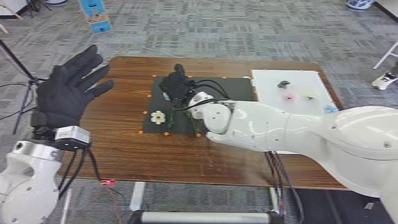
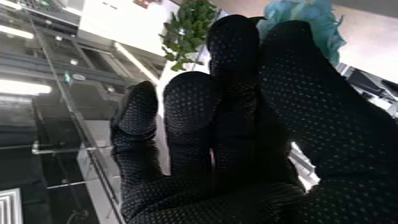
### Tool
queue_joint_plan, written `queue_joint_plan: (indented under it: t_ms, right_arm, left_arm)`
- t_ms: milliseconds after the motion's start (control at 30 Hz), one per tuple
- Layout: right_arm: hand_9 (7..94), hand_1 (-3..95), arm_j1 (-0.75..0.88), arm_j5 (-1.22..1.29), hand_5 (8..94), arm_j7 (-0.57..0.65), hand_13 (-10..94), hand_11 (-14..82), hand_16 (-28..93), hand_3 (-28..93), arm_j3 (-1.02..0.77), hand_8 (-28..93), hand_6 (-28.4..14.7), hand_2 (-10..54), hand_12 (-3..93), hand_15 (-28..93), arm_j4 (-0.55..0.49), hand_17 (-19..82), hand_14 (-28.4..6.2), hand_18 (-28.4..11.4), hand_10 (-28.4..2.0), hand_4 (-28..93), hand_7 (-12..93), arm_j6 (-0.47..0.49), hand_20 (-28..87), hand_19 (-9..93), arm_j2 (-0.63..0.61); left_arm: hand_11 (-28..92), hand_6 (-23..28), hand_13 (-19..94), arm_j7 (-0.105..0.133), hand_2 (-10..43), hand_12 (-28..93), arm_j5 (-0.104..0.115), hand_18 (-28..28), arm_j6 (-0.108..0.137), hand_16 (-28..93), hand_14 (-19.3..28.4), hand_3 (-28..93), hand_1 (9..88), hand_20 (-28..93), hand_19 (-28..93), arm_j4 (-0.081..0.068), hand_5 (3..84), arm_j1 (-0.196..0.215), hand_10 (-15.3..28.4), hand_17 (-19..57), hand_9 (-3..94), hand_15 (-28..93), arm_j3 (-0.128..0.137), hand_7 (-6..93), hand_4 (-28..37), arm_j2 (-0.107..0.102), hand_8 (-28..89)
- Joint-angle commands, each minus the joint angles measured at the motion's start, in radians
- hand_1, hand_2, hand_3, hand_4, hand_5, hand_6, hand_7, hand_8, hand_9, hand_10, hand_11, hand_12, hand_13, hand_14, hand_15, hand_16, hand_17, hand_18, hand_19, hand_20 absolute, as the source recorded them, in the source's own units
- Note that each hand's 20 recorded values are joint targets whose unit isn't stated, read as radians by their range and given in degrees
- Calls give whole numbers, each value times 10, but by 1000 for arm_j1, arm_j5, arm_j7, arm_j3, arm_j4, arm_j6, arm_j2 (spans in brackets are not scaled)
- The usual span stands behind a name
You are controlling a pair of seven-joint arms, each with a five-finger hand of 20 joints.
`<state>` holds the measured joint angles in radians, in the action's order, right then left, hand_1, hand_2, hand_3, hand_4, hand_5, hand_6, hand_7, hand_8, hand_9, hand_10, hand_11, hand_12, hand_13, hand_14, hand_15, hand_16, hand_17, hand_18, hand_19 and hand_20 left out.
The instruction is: Arrange flowers
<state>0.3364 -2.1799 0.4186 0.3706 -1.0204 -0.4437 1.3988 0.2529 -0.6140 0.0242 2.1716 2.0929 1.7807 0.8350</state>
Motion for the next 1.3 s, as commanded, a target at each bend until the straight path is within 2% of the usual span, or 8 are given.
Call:
queue_joint_plan:
  t_ms: [33, 367, 833, 933, 1033, 1167, 1200, 1300]
  right_arm:
    - [789, 473, 6, -27, 665, -18, 598, 197, 449, 788, -36, -39, 63, -95, 492, 717, -11, 237, -53, -192, -40, -283, 438, 58, 561, 771, -10]
    - [745, 443, -4, -31, 617, -2, 569, 139, 411, 794, -38, -57, 59, -95, 445, 741, -17, 229, -58, -191, -43, -283, 391, 70, 565, 767, -18]
    - [707, 422, -23, -13, 607, -29, 560, 193, 388, 812, -27, -51, 57, -95, 391, 751, -25, 224, -64, -191, -50, -283, 364, 68, 564, 765, -31]
    - [697, 413, -27, -10, 602, -39, 558, 212, 373, 815, -27, -54, 57, -95, 377, 757, -28, 221, -64, -191, -52, -283, 360, 68, 565, 763, -35]
    - [675, 397, -27, -1, 599, -52, 556, 268, 362, 799, -31, -64, 60, -95, 328, 761, -27, 220, -64, -191, -61, -283, 355, 64, 568, 761, -36]
    - [657, 383, -29, 11, 599, -68, 554, 317, 359, 789, -32, -112, 61, -95, 267, 763, -32, 217, -66, -193, -72, -283, 337, 59, 569, 760, -39]
    - [654, 376, -28, 13, 599, -69, 553, 320, 358, 797, -36, -159, 61, -95, 258, 763, -37, 217, -67, -193, -72, -283, 337, 63, 569, 760, -42]
    - [639, 375, -30, 14, 580, -81, 551, 307, 356, 782, -34, -179, 55, -95, 248, 763, -42, 214, -69, -194, -74, -283, 323, 53, 569, 760, -44]
  left_arm:
    - [126, 25, 187, 1, -86, 158, 1, 222, -12, 51, 135, 653, 225, 86, 393, -5, 280, -14, 98, -110, 228, 109, -6, 153, -283, 0, -84]
    - [126, 25, 187, 0, -86, 158, 2, 222, -9, 52, 135, 655, 225, 86, 394, -4, 280, -12, 98, -110, 228, 108, -2, 153, -283, 1, -84]
    - [127, 24, 187, 4, -86, 158, 2, 222, -2, 52, 134, 654, 225, 86, 393, 0, 280, 1, 98, -110, 229, 109, 6, 153, -283, 3, -85]
    - [127, 25, 187, 3, -86, 158, 1, 222, -7, 52, 134, 653, 226, 86, 394, 0, 280, 3, 98, -110, 229, 109, 9, 153, -283, 3, -85]
    - [128, 25, 187, 6, -84, 158, 2, 222, -5, 52, 135, 649, 228, 86, 394, 1, 280, 4, 98, -110, 228, 109, 9, 153, -283, 4, -85]
    - [128, 24, 187, 7, -84, 158, 2, 223, -6, 52, 135, 648, 229, 86, 394, 2, 279, 6, 98, -110, 228, 110, 10, 153, -283, 4, -84]
    - [128, 25, 187, 6, -84, 158, 2, 223, -7, 52, 135, 646, 229, 87, 394, 2, 280, 6, 98, -111, 228, 110, 10, 153, -283, 5, -85]
    - [127, 25, 186, 4, -86, 158, 3, 223, -6, 52, 135, 649, 228, 86, 394, 2, 280, 7, 98, -110, 228, 110, 10, 151, -283, 5, -84]
